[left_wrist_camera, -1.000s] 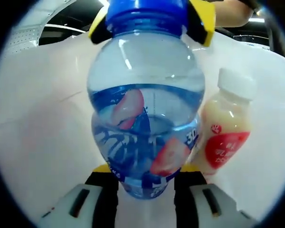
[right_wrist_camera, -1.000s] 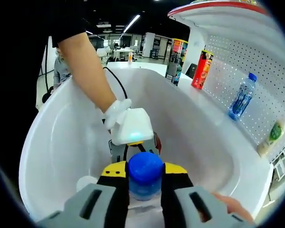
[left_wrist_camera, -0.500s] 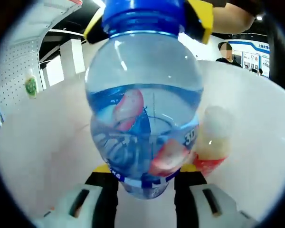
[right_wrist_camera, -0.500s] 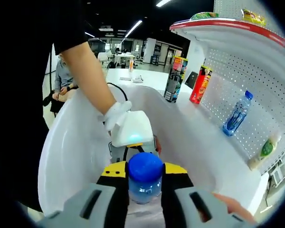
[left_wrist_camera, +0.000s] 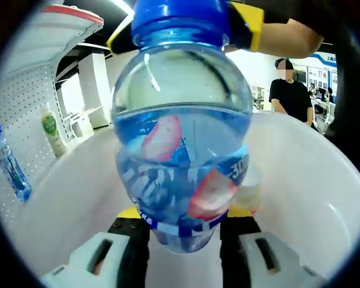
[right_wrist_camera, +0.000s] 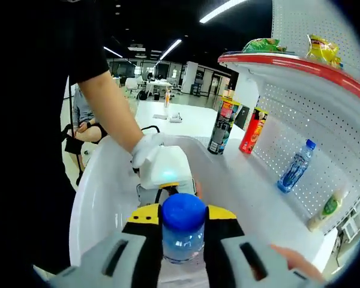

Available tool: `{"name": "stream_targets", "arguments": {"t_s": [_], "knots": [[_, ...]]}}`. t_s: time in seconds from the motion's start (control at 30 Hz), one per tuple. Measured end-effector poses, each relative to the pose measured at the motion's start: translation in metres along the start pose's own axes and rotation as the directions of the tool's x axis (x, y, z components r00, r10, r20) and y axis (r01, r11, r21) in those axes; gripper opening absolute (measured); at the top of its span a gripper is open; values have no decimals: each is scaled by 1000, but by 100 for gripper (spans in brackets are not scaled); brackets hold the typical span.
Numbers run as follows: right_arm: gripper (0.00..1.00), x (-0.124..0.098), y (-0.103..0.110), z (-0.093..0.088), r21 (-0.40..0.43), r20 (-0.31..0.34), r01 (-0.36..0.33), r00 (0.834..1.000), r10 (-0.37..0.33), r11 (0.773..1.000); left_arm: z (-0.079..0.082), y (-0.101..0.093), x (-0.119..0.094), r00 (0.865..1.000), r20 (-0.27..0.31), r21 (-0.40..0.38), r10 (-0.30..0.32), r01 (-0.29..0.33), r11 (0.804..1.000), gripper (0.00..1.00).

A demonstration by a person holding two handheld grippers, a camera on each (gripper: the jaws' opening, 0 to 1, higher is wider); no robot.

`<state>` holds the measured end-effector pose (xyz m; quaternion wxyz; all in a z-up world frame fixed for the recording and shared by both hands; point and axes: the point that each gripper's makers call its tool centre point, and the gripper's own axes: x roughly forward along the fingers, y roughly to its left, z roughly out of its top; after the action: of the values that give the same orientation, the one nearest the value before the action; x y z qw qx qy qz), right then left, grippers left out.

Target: Place the items from the shopping basket onto the snack and drink counter

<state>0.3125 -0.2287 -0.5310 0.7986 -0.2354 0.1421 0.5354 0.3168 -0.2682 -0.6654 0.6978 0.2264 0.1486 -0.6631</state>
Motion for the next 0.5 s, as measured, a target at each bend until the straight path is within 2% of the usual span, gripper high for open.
{"name": "stream_targets", "arguments": {"t_s": [0.13, 0.37, 0.5], "knots": [[23, -2, 0, 12, 18, 27, -1, 1000, 1, 1000, 6, -2, -10, 1000, -7, -20, 4, -4, 1000, 45], [23, -5, 6, 37, -40, 35, -3, 999, 4, 999, 18, -2, -31, 999, -7, -31, 43, -43, 999, 46], [22, -8, 4, 53, -47, 61, 4, 998, -1, 999, 26, 1, -45, 998, -11, -34, 61, -62, 998, 46]]}}
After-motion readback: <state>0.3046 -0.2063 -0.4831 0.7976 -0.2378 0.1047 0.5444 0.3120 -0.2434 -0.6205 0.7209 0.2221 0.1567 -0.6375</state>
